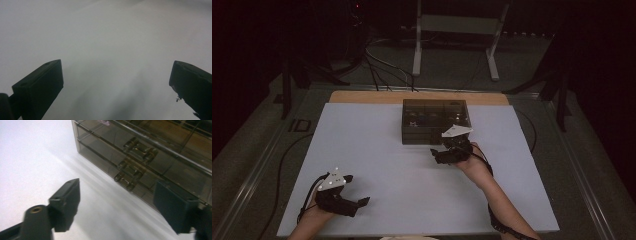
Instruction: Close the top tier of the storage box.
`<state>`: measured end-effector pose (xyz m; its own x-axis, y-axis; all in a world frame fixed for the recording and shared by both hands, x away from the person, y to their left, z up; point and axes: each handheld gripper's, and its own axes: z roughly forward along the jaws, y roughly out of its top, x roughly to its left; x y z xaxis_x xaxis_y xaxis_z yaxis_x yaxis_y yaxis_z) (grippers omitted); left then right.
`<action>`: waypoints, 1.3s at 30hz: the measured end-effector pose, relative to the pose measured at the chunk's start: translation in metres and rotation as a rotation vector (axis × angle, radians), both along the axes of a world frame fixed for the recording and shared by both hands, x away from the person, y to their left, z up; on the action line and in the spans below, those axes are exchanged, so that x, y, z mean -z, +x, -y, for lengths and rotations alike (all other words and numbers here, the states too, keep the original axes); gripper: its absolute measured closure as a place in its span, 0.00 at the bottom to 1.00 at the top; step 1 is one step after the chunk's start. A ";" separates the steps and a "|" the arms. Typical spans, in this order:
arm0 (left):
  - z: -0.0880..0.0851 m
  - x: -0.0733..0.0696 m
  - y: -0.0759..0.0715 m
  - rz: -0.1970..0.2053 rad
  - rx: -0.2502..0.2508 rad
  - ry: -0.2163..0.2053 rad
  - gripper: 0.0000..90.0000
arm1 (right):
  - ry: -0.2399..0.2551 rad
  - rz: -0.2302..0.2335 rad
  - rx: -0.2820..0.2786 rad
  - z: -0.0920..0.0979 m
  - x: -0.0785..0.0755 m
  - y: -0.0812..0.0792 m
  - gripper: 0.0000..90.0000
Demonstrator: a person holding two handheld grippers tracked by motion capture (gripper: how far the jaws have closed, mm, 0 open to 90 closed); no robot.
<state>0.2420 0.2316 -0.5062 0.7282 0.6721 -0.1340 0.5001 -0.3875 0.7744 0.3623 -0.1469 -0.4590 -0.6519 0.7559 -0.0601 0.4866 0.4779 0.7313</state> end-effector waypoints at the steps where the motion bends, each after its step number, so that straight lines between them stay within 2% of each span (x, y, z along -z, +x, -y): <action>1: 0.000 0.000 0.000 -0.001 0.000 0.000 0.00 | 0.006 -0.008 0.000 -0.001 0.000 0.000 0.18; 5: 0.000 0.000 0.000 -0.003 -0.002 -0.002 0.00 | 0.022 -0.031 -0.014 -0.002 -0.001 0.001 0.08; 7: 0.000 0.000 0.000 -0.003 -0.003 0.000 0.00 | 0.020 -0.025 -0.017 -0.003 -0.002 0.000 0.05; 17: -0.001 0.000 -0.001 0.002 0.001 -0.001 0.00 | 0.033 -0.020 -0.052 -0.004 -0.010 -0.003 0.01; 28: -0.002 0.000 -0.002 0.005 0.004 0.001 0.00 | 0.046 -0.043 -0.097 -0.006 -0.010 -0.006 0.01; 39: -0.002 -0.001 -0.003 0.007 0.004 -0.004 0.00 | 0.062 -0.065 -0.156 -0.003 0.004 -0.018 0.02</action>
